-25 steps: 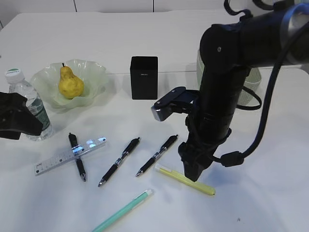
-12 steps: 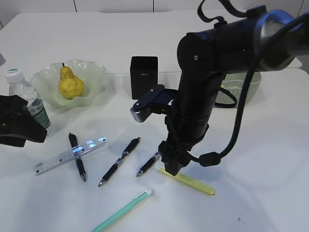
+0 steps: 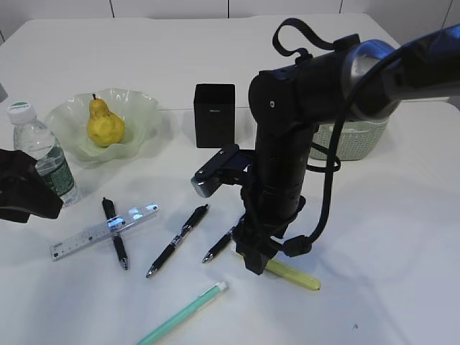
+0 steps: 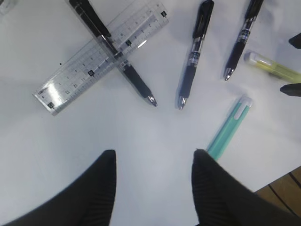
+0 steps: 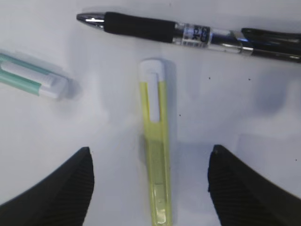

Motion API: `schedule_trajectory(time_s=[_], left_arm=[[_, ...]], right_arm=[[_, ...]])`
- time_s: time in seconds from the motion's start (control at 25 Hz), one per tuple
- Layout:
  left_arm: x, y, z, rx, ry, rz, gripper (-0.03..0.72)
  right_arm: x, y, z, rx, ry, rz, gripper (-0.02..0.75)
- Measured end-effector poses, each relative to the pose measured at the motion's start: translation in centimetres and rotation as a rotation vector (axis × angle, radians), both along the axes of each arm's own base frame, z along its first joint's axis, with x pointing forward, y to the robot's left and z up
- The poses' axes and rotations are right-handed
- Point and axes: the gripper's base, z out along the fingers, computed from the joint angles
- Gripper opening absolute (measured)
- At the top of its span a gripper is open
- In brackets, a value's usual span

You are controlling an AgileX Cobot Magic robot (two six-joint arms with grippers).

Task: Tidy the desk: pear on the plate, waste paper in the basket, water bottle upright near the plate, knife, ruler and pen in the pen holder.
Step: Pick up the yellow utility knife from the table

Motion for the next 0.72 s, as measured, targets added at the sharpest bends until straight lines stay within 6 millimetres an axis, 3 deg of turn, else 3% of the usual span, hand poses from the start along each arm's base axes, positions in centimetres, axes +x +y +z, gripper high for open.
schedule_trajectory(time_s=[0.4,0.56,0.72], left_arm=[[0.0,0.0,0.0,0.001,0.005,-0.003,0.365],[-0.1,0.0,0.0,-0.005,0.006,-0.001,0.365],[-0.1,0.0,0.0,-0.005,0.007,-0.002,0.365]], right_arm=[[-0.2,1.8,-1.4,-0.021,0.003,0.048,0.568],[0.0,1.7,-1.6,-0.035,-0.011,0.057,0.476],[0.1,1.7,-2.3,-0.045,-0.002,0.059,0.463]])
